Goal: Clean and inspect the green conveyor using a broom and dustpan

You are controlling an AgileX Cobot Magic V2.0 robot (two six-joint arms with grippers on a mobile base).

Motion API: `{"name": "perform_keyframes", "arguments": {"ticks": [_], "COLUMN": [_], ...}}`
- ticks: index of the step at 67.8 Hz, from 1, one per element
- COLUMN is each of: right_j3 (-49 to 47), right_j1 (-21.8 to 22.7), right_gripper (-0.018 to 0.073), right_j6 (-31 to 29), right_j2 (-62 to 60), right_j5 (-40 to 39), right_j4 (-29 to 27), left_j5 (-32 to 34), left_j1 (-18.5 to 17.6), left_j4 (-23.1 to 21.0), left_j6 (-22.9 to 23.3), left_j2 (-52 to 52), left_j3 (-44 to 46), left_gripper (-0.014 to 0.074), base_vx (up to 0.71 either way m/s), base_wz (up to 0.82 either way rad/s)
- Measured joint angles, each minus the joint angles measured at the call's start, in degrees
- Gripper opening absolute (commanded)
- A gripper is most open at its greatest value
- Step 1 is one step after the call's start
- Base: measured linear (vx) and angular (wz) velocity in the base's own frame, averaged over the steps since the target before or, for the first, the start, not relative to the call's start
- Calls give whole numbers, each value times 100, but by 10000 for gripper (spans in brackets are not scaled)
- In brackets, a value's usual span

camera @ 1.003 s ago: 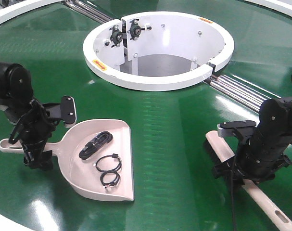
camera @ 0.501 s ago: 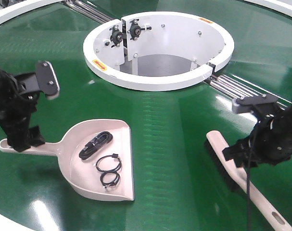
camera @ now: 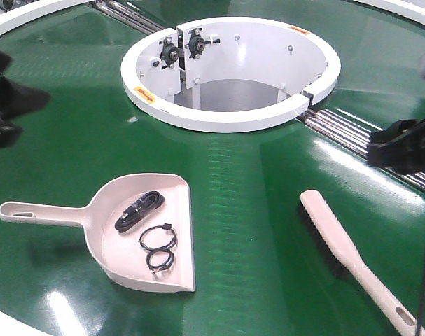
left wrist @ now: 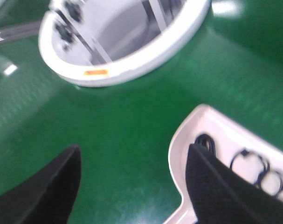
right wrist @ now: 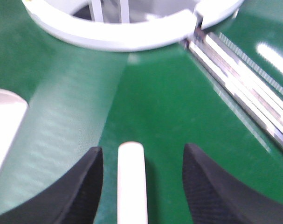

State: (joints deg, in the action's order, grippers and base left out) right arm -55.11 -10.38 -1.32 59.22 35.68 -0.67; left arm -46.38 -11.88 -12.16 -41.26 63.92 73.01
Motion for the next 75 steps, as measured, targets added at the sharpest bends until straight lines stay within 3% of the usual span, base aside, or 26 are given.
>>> {"name": "perform_keyframes", "arguments": {"ticks": [11,20,31,38,49,65,70,75], "right_j3": [0,132,1278,2290,3478,4105,4105,4105], "right_j1": [0,0,0,0,0,0,0,0], "right_gripper": [375,375,375,375,375,371,332,219], "right_j6": [-252,-294,-294,-294,-294,-294,-294,-294], "right_j2": [-777,-1421,-2523,-3261,-4166,-4380,-4380,-4380], "right_j5": [0,-113,-1052,-1732,-2617,-2914,-2914,-2914], "right_j4": [0,0,-5,-5,-5,-5,-5,-5], "left_j5": [660,1669,3018,3475,3525,3161,3104,3037], "left_j1": [0,0,0,0,0,0,0,0], "left_j4": [-26,-55,-93,-100,-113,-98,-98,-98], "left_j6": [299,400,1028,1357,1907,2029,2029,2001], "left_j2": [-1060,-2129,-3379,-3836,-4022,-4015,-4015,-4015], "left_j3": [-818,-2004,-3540,-4376,-4923,-5156,-5240,-5318], "left_gripper": [439,439,439,439,439,408,344,191], "base_vx": [0,0,0,0,0,0,0,0], "base_wz": [0,0,0,0,0,0,0,0]}}
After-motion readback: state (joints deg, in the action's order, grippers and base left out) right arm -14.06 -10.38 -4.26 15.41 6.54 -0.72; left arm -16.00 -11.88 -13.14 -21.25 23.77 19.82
